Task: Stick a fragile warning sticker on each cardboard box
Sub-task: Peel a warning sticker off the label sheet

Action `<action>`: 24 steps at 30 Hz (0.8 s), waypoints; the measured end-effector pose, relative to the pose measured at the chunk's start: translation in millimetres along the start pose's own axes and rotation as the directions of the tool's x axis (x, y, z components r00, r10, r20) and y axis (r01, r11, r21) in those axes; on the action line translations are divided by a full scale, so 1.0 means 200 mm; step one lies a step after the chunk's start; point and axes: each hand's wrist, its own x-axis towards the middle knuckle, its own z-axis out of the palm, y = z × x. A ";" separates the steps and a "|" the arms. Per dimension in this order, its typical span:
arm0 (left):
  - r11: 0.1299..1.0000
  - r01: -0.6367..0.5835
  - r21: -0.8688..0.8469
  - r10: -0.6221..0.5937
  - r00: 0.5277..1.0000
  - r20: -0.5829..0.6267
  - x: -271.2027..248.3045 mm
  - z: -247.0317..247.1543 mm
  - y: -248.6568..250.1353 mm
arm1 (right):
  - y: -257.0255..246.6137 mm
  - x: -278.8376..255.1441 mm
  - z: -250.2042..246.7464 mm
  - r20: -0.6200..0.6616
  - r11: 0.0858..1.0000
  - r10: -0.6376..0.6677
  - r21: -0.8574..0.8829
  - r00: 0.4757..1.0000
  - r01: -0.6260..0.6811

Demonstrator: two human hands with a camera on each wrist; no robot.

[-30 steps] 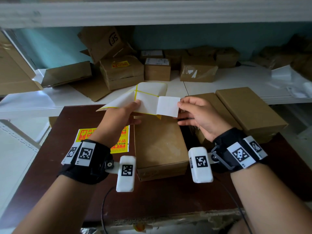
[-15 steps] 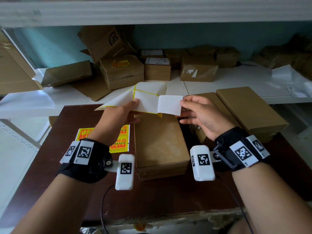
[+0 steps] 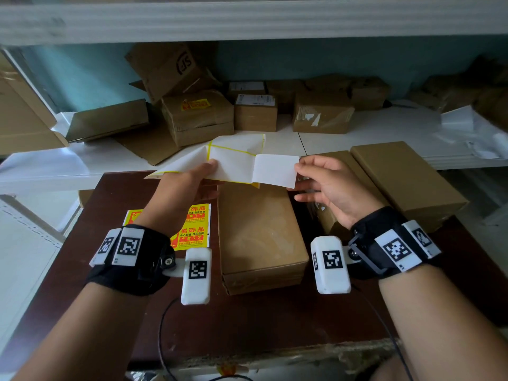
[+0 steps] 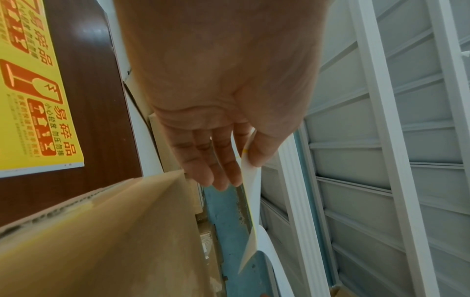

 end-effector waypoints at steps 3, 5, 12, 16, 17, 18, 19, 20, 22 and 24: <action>1.000 0.001 -0.002 -0.001 1.000 0.001 0.00 -0.01 0.00 | 0.00 0.00 0.00 -0.001 1.000 -0.001 -0.007 1.000 0.001; 1.000 -0.010 -0.004 0.010 1.000 0.006 0.01 -0.01 0.00 | 0.00 0.00 -0.01 -0.005 1.000 0.000 -0.012 1.000 0.000; 0.999 -0.034 -0.016 0.035 0.999 0.021 0.01 -0.02 -0.01 | 0.00 0.00 -0.01 -0.014 1.000 0.002 -0.021 1.000 -0.002; 0.998 -0.037 -0.049 0.039 0.998 0.042 0.02 -0.03 0.00 | 0.00 0.00 -0.02 -0.016 1.000 0.005 -0.029 1.000 -0.006; 0.998 -0.038 -0.059 0.041 0.998 0.045 0.02 -0.03 0.00 | 0.00 0.00 -0.02 -0.016 1.000 0.006 -0.028 1.000 -0.006; 0.997 -0.038 -0.069 0.041 0.998 0.046 0.02 -0.03 0.00 | 0.00 0.00 -0.02 -0.017 1.000 0.006 -0.026 1.000 -0.006; 0.996 -0.036 -0.082 0.040 0.998 0.046 0.02 -0.04 0.00 | -0.01 0.00 -0.02 -0.018 1.000 0.005 -0.026 1.000 -0.005; 0.995 -0.034 -0.094 0.038 0.998 0.044 0.03 -0.04 0.00 | -0.01 0.00 -0.02 -0.020 1.000 0.004 -0.027 1.000 -0.005; 0.994 -0.026 -0.111 0.031 0.999 0.043 0.04 -0.05 0.00 | -0.01 0.00 -0.02 -0.024 1.000 0.004 -0.028 1.000 -0.005; 0.992 -0.014 -0.128 0.019 0.999 0.037 0.05 -0.05 0.00 | -0.01 0.00 -0.02 -0.023 1.000 0.005 -0.030 1.000 -0.006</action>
